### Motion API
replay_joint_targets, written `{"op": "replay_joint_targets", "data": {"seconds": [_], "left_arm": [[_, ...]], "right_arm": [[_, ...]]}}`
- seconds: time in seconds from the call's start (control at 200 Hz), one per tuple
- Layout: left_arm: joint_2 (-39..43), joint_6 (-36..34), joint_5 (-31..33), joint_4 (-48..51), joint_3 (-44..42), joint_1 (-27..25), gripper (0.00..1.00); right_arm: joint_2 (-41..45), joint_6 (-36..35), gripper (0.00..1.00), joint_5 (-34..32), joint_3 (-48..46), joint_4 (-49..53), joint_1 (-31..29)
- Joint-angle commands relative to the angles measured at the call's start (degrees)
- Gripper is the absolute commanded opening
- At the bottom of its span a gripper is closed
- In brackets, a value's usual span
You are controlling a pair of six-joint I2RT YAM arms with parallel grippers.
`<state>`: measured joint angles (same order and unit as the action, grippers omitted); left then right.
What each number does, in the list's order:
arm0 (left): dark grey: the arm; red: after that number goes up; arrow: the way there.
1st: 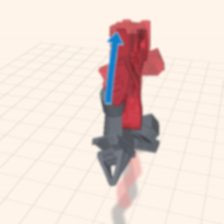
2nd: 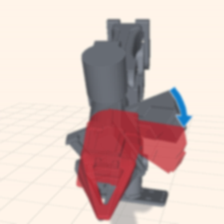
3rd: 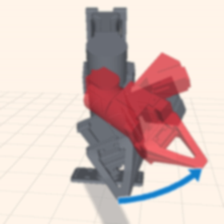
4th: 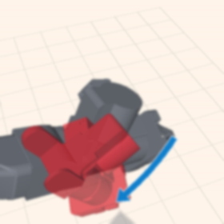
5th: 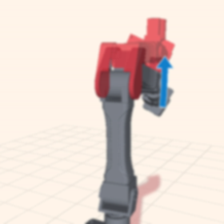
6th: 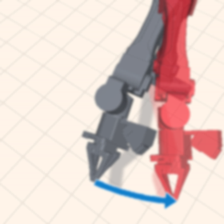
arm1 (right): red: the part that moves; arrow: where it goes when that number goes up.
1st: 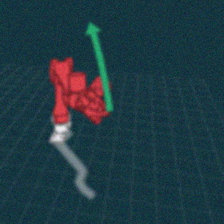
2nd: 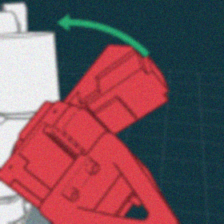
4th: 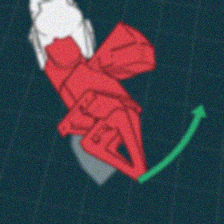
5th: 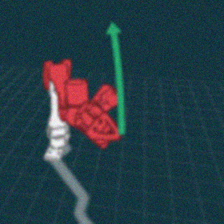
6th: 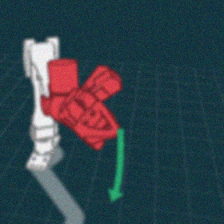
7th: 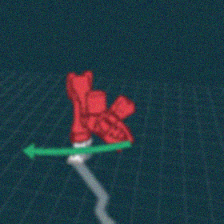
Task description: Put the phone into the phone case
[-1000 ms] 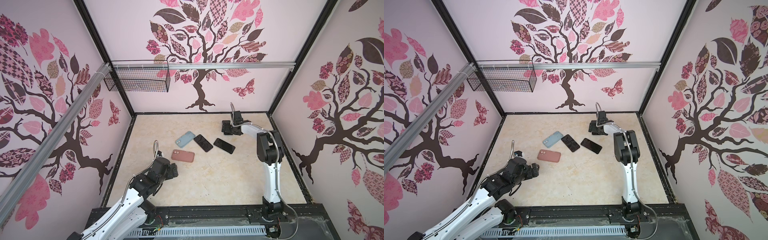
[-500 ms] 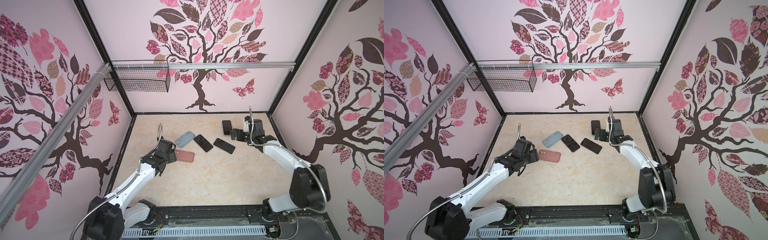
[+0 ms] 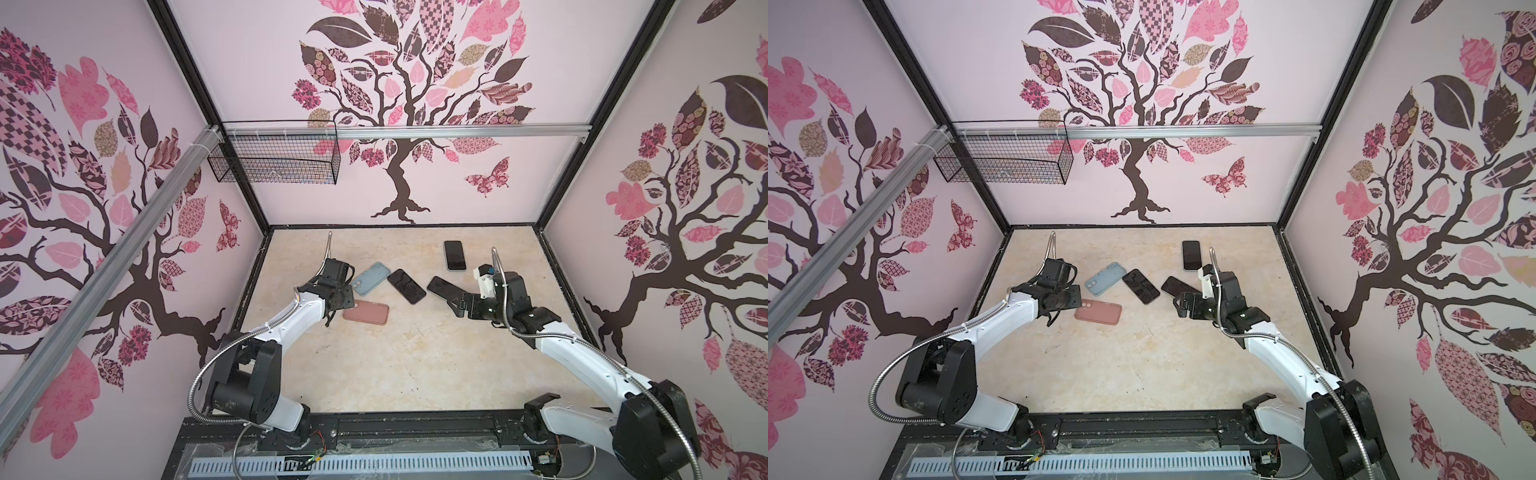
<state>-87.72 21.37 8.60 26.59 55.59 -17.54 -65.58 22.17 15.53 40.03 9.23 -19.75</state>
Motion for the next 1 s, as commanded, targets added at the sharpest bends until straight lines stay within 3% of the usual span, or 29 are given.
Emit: {"op": "replay_joint_targets", "data": {"seconds": [0.0, 0.395, 0.73, 0.995], "left_arm": [[-2.3, -1.6, -1.0, -0.8, 2.6, 0.5, 0.53], [-9.2, 0.5, -3.3, -3.5, 1.5, 0.8, 0.33], [-12.4, 1.0, -2.6, -4.5, 0.6, 1.0, 0.27], [-11.8, 1.4, -5.8, -4.7, -1.9, 1.0, 0.09]], "right_arm": [[2.6, -0.4, 0.99, 0.7, -0.3, 1.8, -0.1], [2.7, -1.1, 0.99, 0.4, -2.0, 2.7, 0.0], [1.8, -1.4, 0.99, 0.1, -2.2, 2.9, -0.1], [0.0, -1.1, 0.99, -0.4, -2.6, 2.1, -0.1]]}}
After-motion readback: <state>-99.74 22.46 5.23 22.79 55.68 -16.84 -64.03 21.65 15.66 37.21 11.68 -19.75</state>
